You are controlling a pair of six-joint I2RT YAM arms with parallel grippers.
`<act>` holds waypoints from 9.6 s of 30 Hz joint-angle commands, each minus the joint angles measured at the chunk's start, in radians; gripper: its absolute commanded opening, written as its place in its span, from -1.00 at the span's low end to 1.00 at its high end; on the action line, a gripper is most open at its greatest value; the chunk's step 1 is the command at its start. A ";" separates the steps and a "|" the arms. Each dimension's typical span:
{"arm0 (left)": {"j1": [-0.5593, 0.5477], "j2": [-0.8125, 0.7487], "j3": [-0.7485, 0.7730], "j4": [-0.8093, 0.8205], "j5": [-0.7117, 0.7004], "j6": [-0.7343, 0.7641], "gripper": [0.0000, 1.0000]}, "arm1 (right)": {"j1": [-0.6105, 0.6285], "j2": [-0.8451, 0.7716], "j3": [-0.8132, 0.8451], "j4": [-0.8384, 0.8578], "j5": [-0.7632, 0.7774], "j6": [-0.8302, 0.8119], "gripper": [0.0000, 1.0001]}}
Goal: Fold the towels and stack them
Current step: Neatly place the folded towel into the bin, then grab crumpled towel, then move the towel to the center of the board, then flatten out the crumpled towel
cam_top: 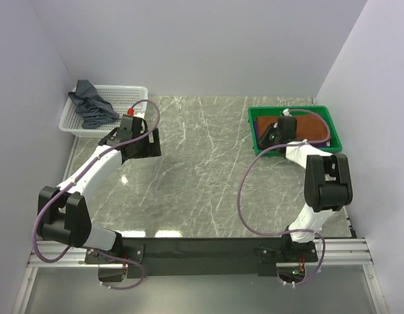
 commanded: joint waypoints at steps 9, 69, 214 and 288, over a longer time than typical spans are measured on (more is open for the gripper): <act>0.012 -0.051 0.004 0.026 0.015 0.002 0.83 | 0.080 -0.047 -0.041 0.147 -0.046 0.118 -0.44; 0.454 0.696 0.835 0.140 -0.313 -0.276 0.99 | 0.265 -0.637 -0.309 0.084 -0.098 -0.046 0.62; -0.051 -0.830 -0.127 -0.304 -0.111 -0.480 -0.99 | 0.402 0.212 0.933 0.001 -0.124 -0.543 -0.99; -0.425 -0.089 -0.220 -0.103 -0.279 -0.325 0.16 | 0.765 0.221 0.108 -0.091 0.022 -0.038 -0.14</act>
